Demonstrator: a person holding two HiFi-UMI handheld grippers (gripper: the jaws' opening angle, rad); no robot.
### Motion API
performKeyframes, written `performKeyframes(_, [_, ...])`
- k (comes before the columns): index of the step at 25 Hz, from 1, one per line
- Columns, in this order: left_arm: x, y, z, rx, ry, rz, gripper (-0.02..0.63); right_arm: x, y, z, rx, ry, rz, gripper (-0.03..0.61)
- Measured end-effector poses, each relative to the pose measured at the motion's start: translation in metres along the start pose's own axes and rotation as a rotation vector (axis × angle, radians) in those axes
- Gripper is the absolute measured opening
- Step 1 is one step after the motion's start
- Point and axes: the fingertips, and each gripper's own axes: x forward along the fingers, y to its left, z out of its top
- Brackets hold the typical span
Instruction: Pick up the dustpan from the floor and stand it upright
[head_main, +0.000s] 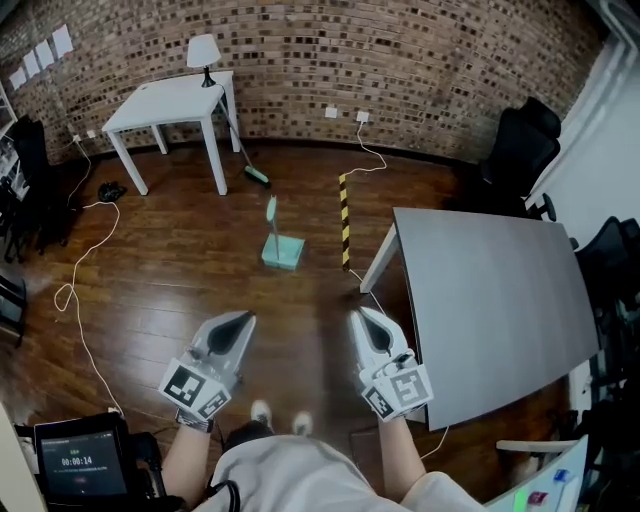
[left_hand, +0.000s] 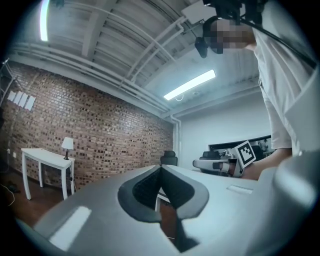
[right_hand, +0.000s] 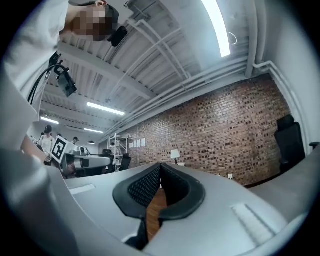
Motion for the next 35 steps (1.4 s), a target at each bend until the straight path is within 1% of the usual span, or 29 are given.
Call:
performKeyframes(4, [-0.016, -0.002, 0.003, 0.003, -0.006, 0.008, 0.002, -0.010, 0.007, 0.007, -0.049, -0.009, -0.092, 0.014])
performKeyframes(7, [-0.023, 0.005, 0.012, 0.016, -0.010, 0.041, 0.002, -0.011, 0.010, 0.016, -0.073, -0.020, -0.144, 0.014])
performKeyframes(9, [-0.024, 0.009, 0.018, 0.030, -0.020, 0.049, 0.002, -0.009, 0.012, 0.018, -0.081, -0.019, -0.144, 0.014])
performKeyframes(12, [-0.025, 0.015, 0.019, 0.049, -0.013, 0.055, 0.002, -0.005, 0.018, 0.017, -0.089, -0.007, -0.126, 0.012])
performKeyframes(18, [-0.031, 0.016, 0.014, 0.043, 0.009, 0.034, 0.002, 0.008, 0.040, 0.014, -0.104, 0.011, -0.071, 0.011])
performKeyframes(26, [-0.031, 0.001, 0.005, 0.025, 0.021, -0.007, 0.002, 0.013, 0.052, 0.014, -0.107, 0.004, -0.065, 0.012])
performKeyframes(35, [-0.028, 0.001, 0.002, 0.021, 0.030, -0.019, 0.002, 0.007, 0.047, 0.011, -0.107, 0.016, -0.091, 0.012])
